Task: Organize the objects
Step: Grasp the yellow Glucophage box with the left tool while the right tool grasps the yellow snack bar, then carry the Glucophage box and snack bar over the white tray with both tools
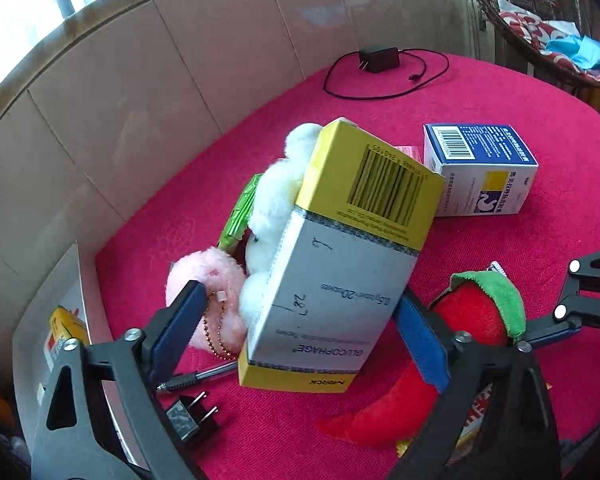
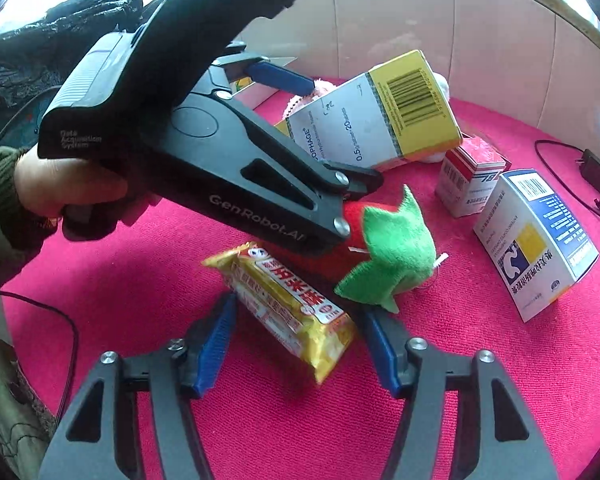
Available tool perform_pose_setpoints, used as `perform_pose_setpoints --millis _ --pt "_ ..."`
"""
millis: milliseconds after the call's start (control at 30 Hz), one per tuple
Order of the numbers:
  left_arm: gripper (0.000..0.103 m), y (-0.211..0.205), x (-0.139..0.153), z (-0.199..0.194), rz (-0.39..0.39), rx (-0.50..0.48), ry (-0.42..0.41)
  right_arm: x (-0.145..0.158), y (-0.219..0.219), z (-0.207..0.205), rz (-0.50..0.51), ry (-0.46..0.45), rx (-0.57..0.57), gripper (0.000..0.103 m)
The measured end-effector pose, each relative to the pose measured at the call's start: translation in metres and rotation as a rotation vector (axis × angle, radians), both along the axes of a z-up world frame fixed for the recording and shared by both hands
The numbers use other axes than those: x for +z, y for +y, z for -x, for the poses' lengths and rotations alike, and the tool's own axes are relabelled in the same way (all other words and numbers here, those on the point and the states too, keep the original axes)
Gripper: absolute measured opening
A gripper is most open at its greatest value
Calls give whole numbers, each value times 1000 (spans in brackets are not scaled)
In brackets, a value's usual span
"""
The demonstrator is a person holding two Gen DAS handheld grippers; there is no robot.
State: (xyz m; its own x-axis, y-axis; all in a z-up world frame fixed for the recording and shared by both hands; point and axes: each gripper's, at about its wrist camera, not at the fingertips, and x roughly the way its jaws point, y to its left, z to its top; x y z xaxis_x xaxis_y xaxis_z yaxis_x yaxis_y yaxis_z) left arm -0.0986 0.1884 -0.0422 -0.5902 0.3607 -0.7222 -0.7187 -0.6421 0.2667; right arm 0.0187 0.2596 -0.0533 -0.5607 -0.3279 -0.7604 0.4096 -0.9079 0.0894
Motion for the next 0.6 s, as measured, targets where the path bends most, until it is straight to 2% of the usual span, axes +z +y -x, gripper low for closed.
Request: perform_pose_setpoints --millis 33,67,133,333,433,600 --pt "66 -2 1 0 -8 7 -6 1 1 0 4 1 -1 53" --pt "60 -3 0 1 -13 17 -15 2 2 0 6 3 -1 51" --pt "52 -9 2 2 -52 24 -46 4 2 -1 15 6 11 36" --pt "43 -27 5 5 -131 46 -116 8 2 -1 7 12 4 31" --pt "28 -37 7 2 -185 64 -150 12 4 -2 13 13 -1 29" --pt "26 -57 25 -17 -293 60 -154 18 12 -13 50 18 -11 27"
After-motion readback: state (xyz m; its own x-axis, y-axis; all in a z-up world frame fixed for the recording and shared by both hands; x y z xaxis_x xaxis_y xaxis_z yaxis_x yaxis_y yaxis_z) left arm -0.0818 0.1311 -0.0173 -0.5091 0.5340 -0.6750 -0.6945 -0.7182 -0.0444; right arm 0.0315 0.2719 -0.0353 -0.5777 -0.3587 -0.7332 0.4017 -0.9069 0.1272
